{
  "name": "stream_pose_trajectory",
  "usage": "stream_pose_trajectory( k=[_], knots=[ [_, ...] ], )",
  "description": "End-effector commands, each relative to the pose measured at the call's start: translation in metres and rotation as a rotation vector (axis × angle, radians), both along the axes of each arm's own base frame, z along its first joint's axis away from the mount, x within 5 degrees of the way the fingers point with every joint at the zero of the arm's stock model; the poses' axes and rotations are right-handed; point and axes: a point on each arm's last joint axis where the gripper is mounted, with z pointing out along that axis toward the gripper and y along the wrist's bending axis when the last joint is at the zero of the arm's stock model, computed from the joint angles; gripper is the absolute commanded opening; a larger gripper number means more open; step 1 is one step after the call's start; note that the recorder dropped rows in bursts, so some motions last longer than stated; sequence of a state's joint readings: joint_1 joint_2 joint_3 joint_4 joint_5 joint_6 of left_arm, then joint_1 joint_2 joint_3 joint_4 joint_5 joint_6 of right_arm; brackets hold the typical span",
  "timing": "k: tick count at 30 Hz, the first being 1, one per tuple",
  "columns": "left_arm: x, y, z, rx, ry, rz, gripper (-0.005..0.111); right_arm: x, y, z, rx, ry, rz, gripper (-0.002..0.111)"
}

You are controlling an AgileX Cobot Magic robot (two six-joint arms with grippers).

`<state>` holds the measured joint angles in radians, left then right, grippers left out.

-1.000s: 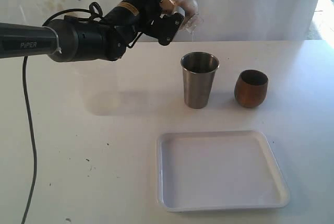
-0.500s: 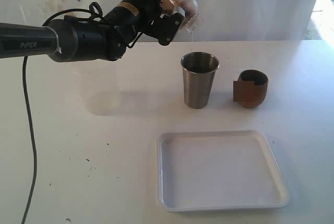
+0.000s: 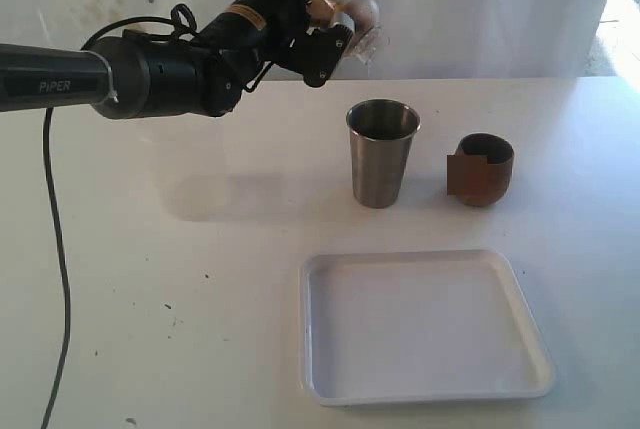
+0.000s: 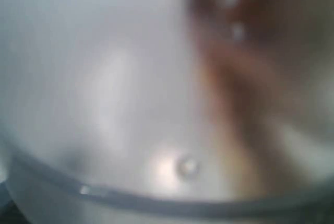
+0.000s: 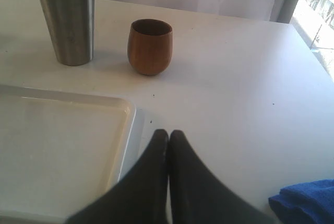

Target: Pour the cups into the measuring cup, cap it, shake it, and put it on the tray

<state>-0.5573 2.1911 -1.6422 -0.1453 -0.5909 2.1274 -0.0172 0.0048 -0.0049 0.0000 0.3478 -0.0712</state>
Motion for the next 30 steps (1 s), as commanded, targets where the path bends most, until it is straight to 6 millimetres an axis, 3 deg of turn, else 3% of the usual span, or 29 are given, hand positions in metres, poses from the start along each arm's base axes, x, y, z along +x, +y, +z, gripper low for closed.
stream_pose_trajectory(
  k=[1, 30],
  knots=[
    [-0.0032, 0.0011, 0.0209, -0.044, -0.069, 0.001, 0.0, -0.0001, -0.0001, -0.0011, 0.001, -0.004, -0.002, 0.0],
    [-0.003, 0.0015, 0.0207, -0.051, -0.062, 0.005, 0.0, -0.0001, -0.0001, -0.0011, 0.001, -0.004, -0.002, 0.0]
  ],
)
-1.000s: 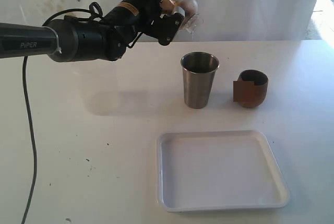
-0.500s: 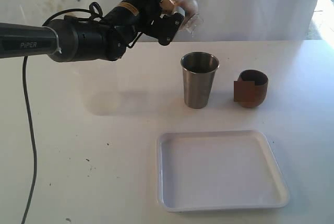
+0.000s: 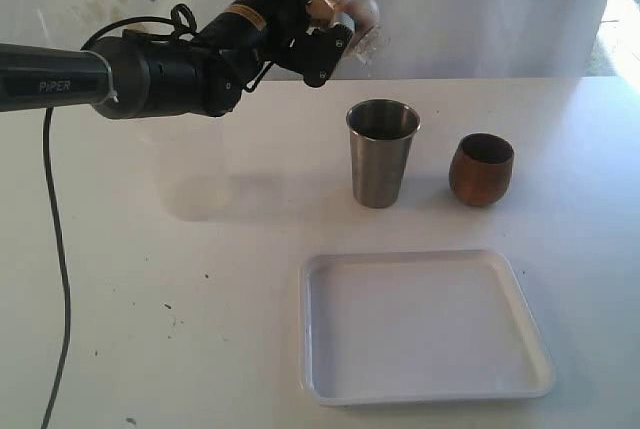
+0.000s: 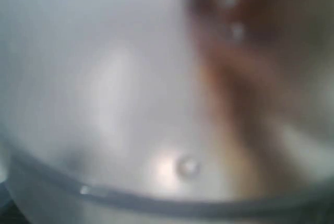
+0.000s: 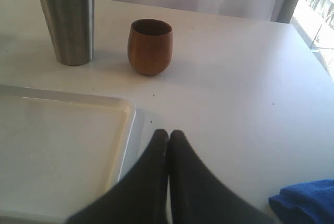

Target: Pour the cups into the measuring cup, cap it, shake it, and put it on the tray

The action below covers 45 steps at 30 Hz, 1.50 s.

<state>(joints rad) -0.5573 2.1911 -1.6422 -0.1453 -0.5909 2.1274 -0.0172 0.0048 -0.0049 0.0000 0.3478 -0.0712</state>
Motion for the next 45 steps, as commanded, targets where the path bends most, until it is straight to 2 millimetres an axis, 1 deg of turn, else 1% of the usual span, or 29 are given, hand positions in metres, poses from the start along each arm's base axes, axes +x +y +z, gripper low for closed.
stream_pose_trajectory(
  k=[1, 8, 11, 14, 17, 20, 23, 26, 29, 32, 33, 34, 36, 37, 41, 45],
  knots=[
    [-0.003, 0.002, 0.021, -0.051, -0.062, 0.005, 0.0, 0.0, 0.0, -0.001, 0.001, -0.004, -0.002, 0.0],
    [-0.003, 0.002, 0.021, -0.057, -0.061, 0.009, 0.0, 0.0, 0.0, -0.001, 0.001, -0.004, -0.002, 0.0],
    [-0.001, 0.005, 0.02, -0.115, -0.025, 0.042, 0.0, 0.0, 0.0, -0.001, 0.001, -0.004, -0.002, 0.0],
    [0.001, 0.01, 0.018, -0.212, 0.036, 0.098, 0.0, 0.0, 0.0, -0.001, 0.001, -0.004, -0.002, 0.0],
    [0.004, 0.02, 0.015, -0.361, 0.124, 0.187, 0.0, 0.0, 0.0, -0.001, 0.001, -0.004, -0.002, 0.0],
    [0.007, 0.029, 0.007, -0.532, 0.245, 0.286, 0.0, 0.0, 0.0, -0.001, 0.001, -0.004, -0.002, 0.0],
    [0.007, 0.033, -0.001, -0.658, 0.362, 0.347, 0.0, 0.0, 0.0, -0.001, 0.001, -0.004, -0.002, 0.0],
    [0.004, 0.03, -0.004, -0.784, 0.532, 0.337, 0.0, 0.0, 0.0, -0.001, 0.001, -0.004, -0.002, 0.0],
    [-0.003, 0.025, 0.007, -0.941, 0.688, 0.263, 0.0, 0.0, 0.0, -0.001, 0.001, -0.004, -0.002, 0.0],
    [-0.013, 0.022, 0.029, -1.154, 0.811, 0.181, 0.0, 0.0, 0.0, -0.001, 0.001, -0.004, -0.002, 0.0],
    [-0.016, 0.021, 0.036, -1.219, 0.873, 0.147, 0.0, 0.0, 0.0, -0.001, 0.001, -0.004, -0.002, 0.0],
    [-0.019, 0.022, 0.042, -1.314, 0.971, 0.114, 0.0, 0.0, 0.0, -0.001, 0.001, -0.004, -0.002, 0.0],
    [-0.024, 0.025, 0.05, -1.418, 1.134, 0.069, 0.0, 0.0, 0.0, -0.001, 0.001, -0.004, -0.002, 0.0],
    [-0.026, 0.027, 0.053, -1.447, 1.199, 0.054, 0.0, 0.0, 0.0, -0.001, 0.001, -0.004, -0.002, 0.0],
    [-0.031, 0.03, 0.057, -1.439, 1.357, 0.007, 0.0, 0.0, 0.0, -0.001, 0.001, -0.004, -0.002, 0.0],
    [-0.045, 0.021, 0.059, -1.372, 1.557, -0.104, 0.0, 0.0, 0.0, -0.001, 0.001, -0.004, -0.002, 0.0]
  ],
)
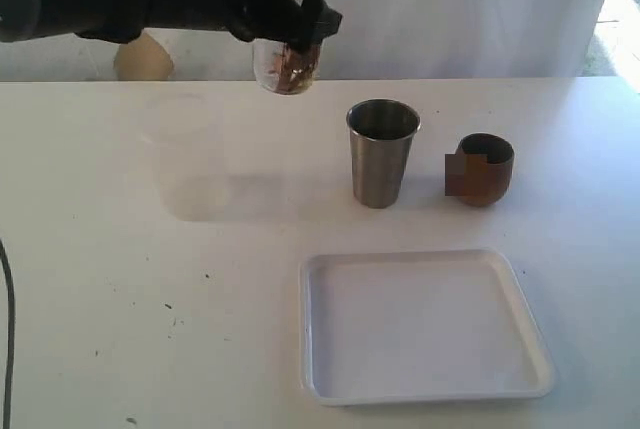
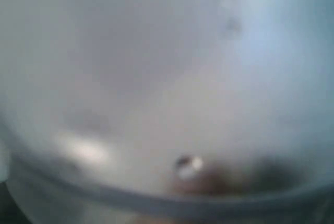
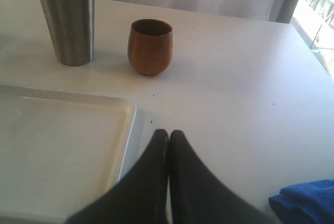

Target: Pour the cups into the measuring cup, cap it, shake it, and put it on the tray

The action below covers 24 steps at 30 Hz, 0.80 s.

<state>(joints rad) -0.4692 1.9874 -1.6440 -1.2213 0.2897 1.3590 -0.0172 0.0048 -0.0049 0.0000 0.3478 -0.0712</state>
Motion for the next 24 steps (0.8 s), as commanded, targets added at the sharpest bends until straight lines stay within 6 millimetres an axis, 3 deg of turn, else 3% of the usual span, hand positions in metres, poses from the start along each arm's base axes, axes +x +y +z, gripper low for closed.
stream_pose_trajectory(
  k=[1, 6, 10, 15, 24],
  knots=[
    [-0.022, -0.013, 0.017, -0.122, 0.081, -0.228, 0.0, 0.0, 0.0, -0.001, 0.001, -0.004, -0.002, 0.0],
    [-0.04, -0.016, 0.014, -0.24, 0.085, -0.338, 0.0, 0.0, 0.0, -0.001, 0.001, -0.004, -0.002, 0.0],
    [-0.063, -0.01, -0.002, -0.233, 0.036, -0.412, 0.0, 0.0, 0.0, -0.001, 0.001, -0.004, -0.002, 0.0],
    [-0.104, -0.011, -0.025, -0.23, -0.036, -0.721, 0.0, 0.0, 0.0, -0.001, 0.001, -0.004, -0.002, 0.0],
    [-0.151, -0.056, -0.068, -0.201, 0.087, -0.882, 0.0, 0.0, 0.0, -0.001, 0.001, -0.004, -0.002, 0.0]
  ],
)
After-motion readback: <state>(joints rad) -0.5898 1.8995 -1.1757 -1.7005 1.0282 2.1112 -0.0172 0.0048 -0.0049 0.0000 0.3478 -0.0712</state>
